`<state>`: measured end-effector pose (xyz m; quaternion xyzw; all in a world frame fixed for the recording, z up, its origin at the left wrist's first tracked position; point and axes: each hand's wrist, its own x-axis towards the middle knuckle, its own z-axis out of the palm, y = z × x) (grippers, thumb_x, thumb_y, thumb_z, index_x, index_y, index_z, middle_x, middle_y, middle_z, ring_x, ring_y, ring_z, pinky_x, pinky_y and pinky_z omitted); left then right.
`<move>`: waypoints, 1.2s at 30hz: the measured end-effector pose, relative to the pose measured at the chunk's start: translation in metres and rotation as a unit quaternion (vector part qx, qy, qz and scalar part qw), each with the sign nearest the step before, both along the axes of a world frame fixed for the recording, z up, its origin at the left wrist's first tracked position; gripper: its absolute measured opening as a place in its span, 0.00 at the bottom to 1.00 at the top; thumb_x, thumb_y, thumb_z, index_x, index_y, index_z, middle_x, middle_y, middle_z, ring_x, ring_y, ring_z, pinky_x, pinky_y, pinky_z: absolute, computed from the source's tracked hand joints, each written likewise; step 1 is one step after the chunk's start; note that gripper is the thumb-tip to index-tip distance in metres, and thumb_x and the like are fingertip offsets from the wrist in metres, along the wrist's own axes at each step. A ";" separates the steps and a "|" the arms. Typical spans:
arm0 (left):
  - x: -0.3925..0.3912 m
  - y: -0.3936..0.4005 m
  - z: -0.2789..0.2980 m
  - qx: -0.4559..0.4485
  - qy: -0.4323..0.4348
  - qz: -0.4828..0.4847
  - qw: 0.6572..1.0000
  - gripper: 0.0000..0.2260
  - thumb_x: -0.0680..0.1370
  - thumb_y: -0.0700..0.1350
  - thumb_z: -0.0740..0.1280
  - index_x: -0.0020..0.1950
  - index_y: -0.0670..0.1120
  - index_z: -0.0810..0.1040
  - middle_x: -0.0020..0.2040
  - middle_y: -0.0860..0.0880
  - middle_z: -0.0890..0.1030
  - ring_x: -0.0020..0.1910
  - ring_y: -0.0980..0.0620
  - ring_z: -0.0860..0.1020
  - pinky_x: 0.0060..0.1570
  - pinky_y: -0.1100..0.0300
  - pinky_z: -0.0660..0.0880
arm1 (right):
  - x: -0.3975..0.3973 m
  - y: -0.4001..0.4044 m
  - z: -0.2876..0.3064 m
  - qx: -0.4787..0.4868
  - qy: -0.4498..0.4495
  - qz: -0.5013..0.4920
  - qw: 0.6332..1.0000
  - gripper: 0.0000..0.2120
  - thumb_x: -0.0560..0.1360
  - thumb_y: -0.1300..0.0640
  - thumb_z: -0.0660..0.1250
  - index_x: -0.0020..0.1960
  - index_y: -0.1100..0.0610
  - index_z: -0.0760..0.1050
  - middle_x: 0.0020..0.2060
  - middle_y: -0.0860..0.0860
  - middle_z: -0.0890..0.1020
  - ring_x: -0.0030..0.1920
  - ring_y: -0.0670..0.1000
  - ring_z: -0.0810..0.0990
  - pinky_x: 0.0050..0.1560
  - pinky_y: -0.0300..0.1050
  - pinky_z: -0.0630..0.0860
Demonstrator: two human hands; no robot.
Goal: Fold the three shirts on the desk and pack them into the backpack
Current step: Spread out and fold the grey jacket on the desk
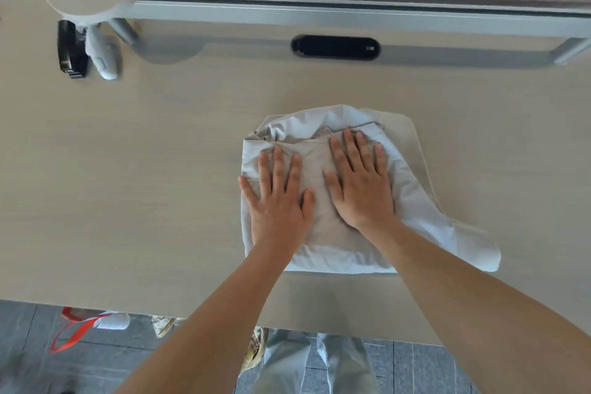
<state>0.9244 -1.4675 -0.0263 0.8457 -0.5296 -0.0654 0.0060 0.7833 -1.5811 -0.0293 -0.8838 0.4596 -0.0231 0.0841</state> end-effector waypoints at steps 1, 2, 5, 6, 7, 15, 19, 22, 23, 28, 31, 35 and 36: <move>0.000 0.000 0.001 -0.001 0.001 0.001 1.000 0.31 0.84 0.61 0.45 0.86 0.52 0.47 0.85 0.47 0.41 0.84 0.44 0.38 0.77 0.29 0.48 | -0.001 0.000 0.003 0.003 -0.008 0.001 1.000 0.31 0.86 0.40 0.46 0.86 0.51 0.50 0.85 0.53 0.49 0.85 0.52 0.42 0.83 0.60 0.42; 0.000 0.000 0.002 -0.002 0.004 0.002 1.000 0.31 0.84 0.61 0.45 0.86 0.52 0.47 0.85 0.47 0.41 0.84 0.44 0.38 0.77 0.29 0.48 | -0.005 0.000 0.006 0.007 -0.019 0.000 1.000 0.31 0.86 0.40 0.47 0.86 0.52 0.51 0.85 0.53 0.50 0.85 0.52 0.43 0.83 0.59 0.42; 0.000 0.001 0.006 0.001 0.009 0.002 1.000 0.31 0.84 0.61 0.45 0.86 0.52 0.47 0.85 0.48 0.41 0.84 0.44 0.38 0.77 0.29 0.48 | -0.026 0.013 0.016 0.004 -0.056 -0.025 0.998 0.31 0.86 0.40 0.49 0.85 0.53 0.56 0.85 0.54 0.53 0.85 0.53 0.46 0.83 0.59 0.46; -0.001 0.001 0.006 0.002 0.010 0.003 1.000 0.31 0.84 0.61 0.45 0.86 0.52 0.47 0.85 0.47 0.41 0.84 0.44 0.38 0.77 0.29 0.48 | -0.034 0.019 0.018 -0.003 -0.060 -0.035 0.998 0.31 0.86 0.40 0.49 0.85 0.53 0.56 0.85 0.54 0.54 0.85 0.53 0.47 0.83 0.60 0.48; -0.001 0.001 0.007 0.003 0.010 0.003 1.000 0.31 0.84 0.61 0.45 0.86 0.52 0.47 0.85 0.47 0.41 0.84 0.44 0.38 0.77 0.30 0.48 | -0.040 0.025 0.019 -0.008 -0.058 -0.040 0.997 0.31 0.86 0.40 0.49 0.85 0.53 0.56 0.85 0.54 0.54 0.85 0.53 0.47 0.83 0.60 0.49; -0.005 0.001 0.002 0.019 -0.008 -0.006 1.000 0.31 0.85 0.61 0.47 0.86 0.52 0.46 0.85 0.46 0.40 0.84 0.43 0.38 0.77 0.30 0.49 | -0.050 0.039 -0.003 -0.009 -0.021 -0.051 0.998 0.34 0.86 0.40 0.50 0.86 0.52 0.46 0.85 0.53 0.44 0.85 0.53 0.41 0.83 0.63 0.46; -0.002 -0.003 0.013 0.033 0.035 -0.003 0.999 0.32 0.83 0.62 0.46 0.86 0.53 0.47 0.85 0.47 0.41 0.84 0.44 0.39 0.77 0.29 0.50 | -0.046 0.037 -0.003 -0.001 -0.001 -0.055 0.999 0.34 0.86 0.39 0.47 0.86 0.53 0.47 0.85 0.54 0.45 0.85 0.54 0.42 0.83 0.62 0.44; 0.002 0.005 0.032 0.033 0.102 0.054 0.993 0.38 0.82 0.65 0.56 0.85 0.53 0.42 0.85 0.46 0.36 0.84 0.43 0.39 0.76 0.31 0.55 | -0.040 0.039 0.008 0.022 0.013 -0.071 0.997 0.35 0.84 0.37 0.46 0.86 0.54 0.50 0.85 0.55 0.46 0.85 0.56 0.42 0.83 0.62 0.42; 0.004 0.010 0.038 0.028 0.147 0.108 0.983 0.42 0.80 0.65 0.60 0.85 0.54 0.39 0.84 0.46 0.36 0.84 0.42 0.40 0.76 0.32 0.55 | -0.035 0.040 0.014 0.028 0.004 -0.076 0.997 0.36 0.84 0.37 0.46 0.86 0.55 0.51 0.85 0.55 0.46 0.85 0.56 0.42 0.83 0.61 0.41; 0.017 0.029 0.050 -0.030 0.281 0.211 0.936 0.44 0.78 0.63 0.68 0.84 0.58 0.43 0.80 0.42 0.61 0.76 0.39 0.64 0.72 0.42 0.66 | -0.008 0.046 0.023 0.002 -0.024 -0.046 0.999 0.35 0.84 0.36 0.49 0.85 0.54 0.53 0.85 0.56 0.52 0.85 0.57 0.47 0.83 0.62 0.45; 0.024 0.032 0.048 -0.067 0.317 0.215 0.921 0.43 0.77 0.62 0.69 0.84 0.62 0.46 0.74 0.46 0.69 0.72 0.43 0.67 0.70 0.46 0.67 | 0.001 0.049 0.013 -0.001 -0.017 -0.045 0.999 0.34 0.85 0.37 0.50 0.85 0.53 0.51 0.85 0.55 0.51 0.85 0.56 0.47 0.83 0.63 0.45; 0.031 0.035 0.048 -0.092 0.379 0.232 0.891 0.40 0.78 0.61 0.70 0.82 0.68 0.48 0.67 0.50 0.71 0.65 0.48 0.72 0.63 0.51 0.71 | 0.000 0.052 0.000 -0.021 -0.019 -0.047 0.998 0.33 0.86 0.39 0.53 0.85 0.54 0.52 0.85 0.55 0.52 0.85 0.55 0.48 0.82 0.63 0.46; 0.033 0.035 0.048 -0.091 0.386 0.230 0.889 0.40 0.78 0.61 0.70 0.82 0.69 0.48 0.68 0.50 0.72 0.64 0.49 0.73 0.64 0.51 0.71 | 0.002 0.052 -0.002 -0.023 -0.019 -0.047 0.998 0.33 0.86 0.39 0.53 0.85 0.54 0.53 0.85 0.55 0.52 0.85 0.55 0.47 0.82 0.63 0.45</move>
